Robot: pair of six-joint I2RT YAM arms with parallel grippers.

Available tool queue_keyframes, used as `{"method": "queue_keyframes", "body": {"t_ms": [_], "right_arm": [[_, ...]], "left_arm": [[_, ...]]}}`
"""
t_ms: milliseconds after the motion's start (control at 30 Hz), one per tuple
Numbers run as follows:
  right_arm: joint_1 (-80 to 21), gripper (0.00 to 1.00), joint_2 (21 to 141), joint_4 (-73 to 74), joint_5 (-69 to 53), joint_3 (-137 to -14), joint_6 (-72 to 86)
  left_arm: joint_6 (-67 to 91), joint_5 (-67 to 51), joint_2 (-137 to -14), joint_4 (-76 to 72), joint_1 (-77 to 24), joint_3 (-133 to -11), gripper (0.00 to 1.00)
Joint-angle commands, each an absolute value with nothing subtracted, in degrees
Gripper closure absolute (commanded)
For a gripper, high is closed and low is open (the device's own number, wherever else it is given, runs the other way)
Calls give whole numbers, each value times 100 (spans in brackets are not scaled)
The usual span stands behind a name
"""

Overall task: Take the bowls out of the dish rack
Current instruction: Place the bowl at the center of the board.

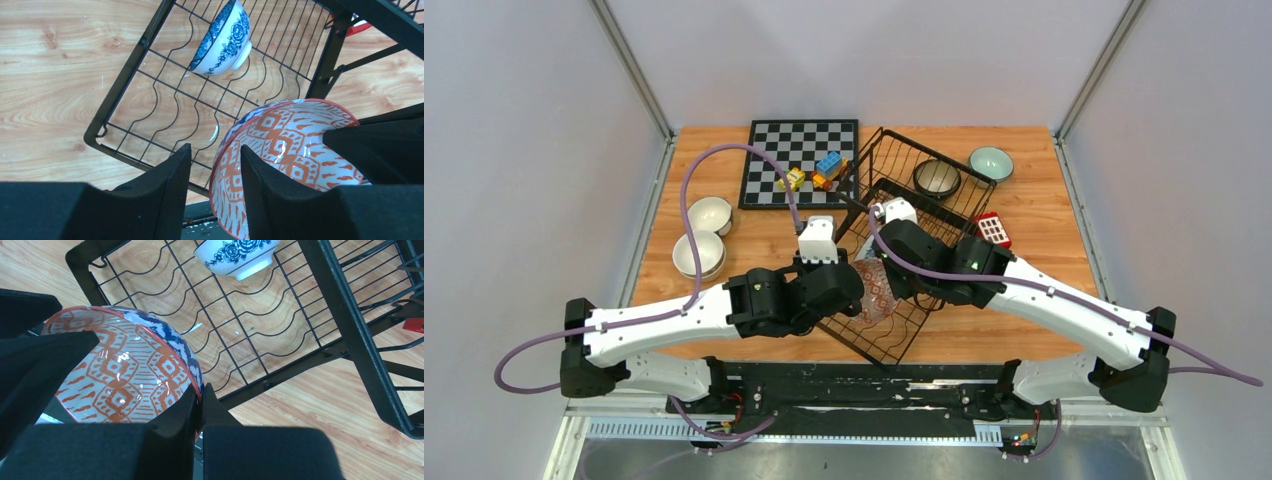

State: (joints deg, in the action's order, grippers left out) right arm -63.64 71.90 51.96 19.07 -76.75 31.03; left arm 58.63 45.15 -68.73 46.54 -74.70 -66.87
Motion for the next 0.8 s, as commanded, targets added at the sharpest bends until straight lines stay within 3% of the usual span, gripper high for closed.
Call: {"method": "queue_keyframes", "body": {"t_ms": [0,400,667,767], "right_arm": [[-6372,100,7163,5054,1856,-7932,3250],[-6368,100,7172,5013,1731,-7962,3296],[-6371,100,7128,4996,1715,-7927,3299],[-6370,100,7119,4966,1666,-7921,3272]], "left_arm": [[5723,4633,-6946,4561,-7427,-6796,60],[5616,4562,-7039,4415,-7427,-6722,76],[5574,4522,-6973,4284,-7422,-6613,100],[5564,4509,-6946,4248,-7428,-6577,100]]}}
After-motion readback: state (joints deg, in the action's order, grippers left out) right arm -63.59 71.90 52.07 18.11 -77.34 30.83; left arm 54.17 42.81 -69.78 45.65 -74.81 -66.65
